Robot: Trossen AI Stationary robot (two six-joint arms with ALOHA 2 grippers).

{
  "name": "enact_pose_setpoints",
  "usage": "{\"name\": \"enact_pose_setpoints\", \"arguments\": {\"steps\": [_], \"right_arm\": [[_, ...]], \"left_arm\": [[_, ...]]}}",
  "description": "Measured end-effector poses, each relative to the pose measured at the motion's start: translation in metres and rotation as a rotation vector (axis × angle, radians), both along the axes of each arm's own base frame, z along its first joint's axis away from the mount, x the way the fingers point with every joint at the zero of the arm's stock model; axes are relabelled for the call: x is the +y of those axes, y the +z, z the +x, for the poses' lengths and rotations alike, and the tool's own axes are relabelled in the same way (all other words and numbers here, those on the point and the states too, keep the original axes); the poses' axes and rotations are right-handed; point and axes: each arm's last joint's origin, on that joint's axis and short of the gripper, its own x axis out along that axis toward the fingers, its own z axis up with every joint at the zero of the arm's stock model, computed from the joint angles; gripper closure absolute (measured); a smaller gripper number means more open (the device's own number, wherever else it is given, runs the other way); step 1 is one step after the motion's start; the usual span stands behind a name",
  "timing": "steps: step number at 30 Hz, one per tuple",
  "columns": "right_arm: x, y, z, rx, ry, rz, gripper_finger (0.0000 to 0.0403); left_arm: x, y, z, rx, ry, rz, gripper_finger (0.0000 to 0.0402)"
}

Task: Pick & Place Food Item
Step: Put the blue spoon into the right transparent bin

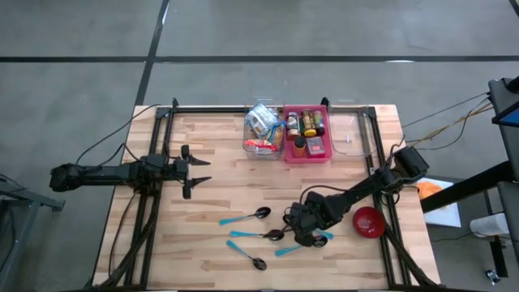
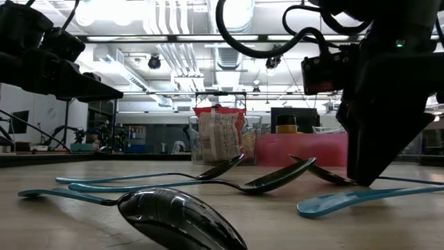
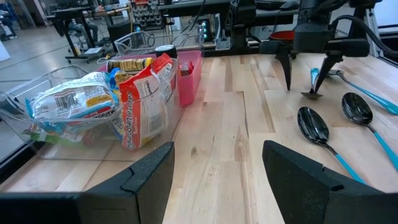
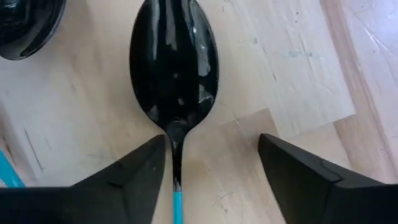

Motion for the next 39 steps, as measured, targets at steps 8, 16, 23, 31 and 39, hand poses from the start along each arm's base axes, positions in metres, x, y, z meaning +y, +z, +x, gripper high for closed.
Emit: {"name": "enact_pose_setpoints", "arguments": {"steps": [8, 16, 23, 31, 39], "right_arm": [[-0.0003, -0.0011, -0.0009, 0.0, 0.0, -0.004, 0.0241], [-0.0012, -0.0017, -0.0021, 0.0, -0.034, -0.018, 0.031], [-0.0017, -0.0016, -0.0029, 0.006, -0.038, -0.023, 0.0371], [-0.0018, -0.0015, -0.0031, 0.007, -0.038, -0.023, 0.0383], [-0.0016, -0.0008, -0.0024, 0.001, -0.042, -0.028, 0.0383]], "left_arm": [[0.0, 0.0, 0.0, 0.0, 0.0, 0.0, 0.0158], [0.0, 0.0, 0.0, 0.0, 0.0, 0.001, 0.0158], [0.0, 0.0, 0.0, 0.0, 0.0, 0.003, 0.0158], [0.0, 0.0, 0.0, 0.0, -0.001, 0.003, 0.0158], [0.0, 0.0, 0.0, 0.0, -0.001, 0.003, 0.0158]]}}
